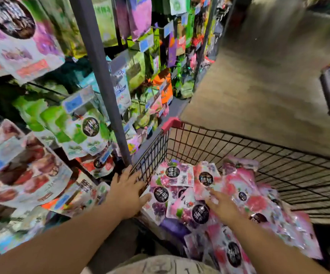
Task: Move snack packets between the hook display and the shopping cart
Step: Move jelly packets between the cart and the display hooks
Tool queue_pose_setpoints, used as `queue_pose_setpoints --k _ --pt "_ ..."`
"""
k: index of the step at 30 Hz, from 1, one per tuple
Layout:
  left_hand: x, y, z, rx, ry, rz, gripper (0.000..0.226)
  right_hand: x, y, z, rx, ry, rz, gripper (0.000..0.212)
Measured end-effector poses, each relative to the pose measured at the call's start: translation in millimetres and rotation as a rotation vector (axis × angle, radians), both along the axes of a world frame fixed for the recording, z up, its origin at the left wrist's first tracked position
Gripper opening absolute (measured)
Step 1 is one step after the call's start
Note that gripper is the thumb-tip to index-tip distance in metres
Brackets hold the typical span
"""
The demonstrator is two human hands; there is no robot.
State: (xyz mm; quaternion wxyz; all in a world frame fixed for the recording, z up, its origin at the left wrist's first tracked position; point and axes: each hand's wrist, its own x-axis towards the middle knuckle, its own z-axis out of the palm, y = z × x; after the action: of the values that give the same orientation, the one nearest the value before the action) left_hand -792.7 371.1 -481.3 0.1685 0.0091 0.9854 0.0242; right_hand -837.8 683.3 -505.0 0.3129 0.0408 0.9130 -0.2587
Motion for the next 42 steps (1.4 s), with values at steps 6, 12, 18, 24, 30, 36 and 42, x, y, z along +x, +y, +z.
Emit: queue_pose_setpoints --k 6,12,18,24,30,36,42 --pt "-20.2 -5.4 -4.2 0.088 0.095 -0.144 0.067 -13.3 -2.6 -13.6 0.082 -0.046 -0.106 0.054" --pt "-42.7 -11.5 -6.6 0.098 0.048 -0.258 0.062 -21.4 -23.5 -16.4 0.130 -0.053 -0.098 0.054" --pt "-59.5 -13.3 -10.4 0.059 0.052 -0.225 0.048 -12.6 -21.3 -27.6 0.202 -0.112 -0.094 0.058" --pt "-75.6 -7.6 -6.0 0.010 0.016 -0.211 0.047 -15.0 13.8 -32.4 0.179 -0.124 -0.137 0.046" --pt "-87.0 -2.0 -1.4 -0.005 0.011 -0.174 0.042 -36.3 47.0 -32.6 0.198 -0.150 -0.119 0.050" --pt "-103.3 2.4 2.6 -0.072 -0.010 -0.166 0.042 -50.1 61.8 -28.0 0.174 -0.130 -0.045 0.055" --pt "-113.1 7.6 1.7 -0.099 -0.025 -0.139 0.038 -59.2 73.4 -32.1 0.144 -0.162 0.094 0.060"
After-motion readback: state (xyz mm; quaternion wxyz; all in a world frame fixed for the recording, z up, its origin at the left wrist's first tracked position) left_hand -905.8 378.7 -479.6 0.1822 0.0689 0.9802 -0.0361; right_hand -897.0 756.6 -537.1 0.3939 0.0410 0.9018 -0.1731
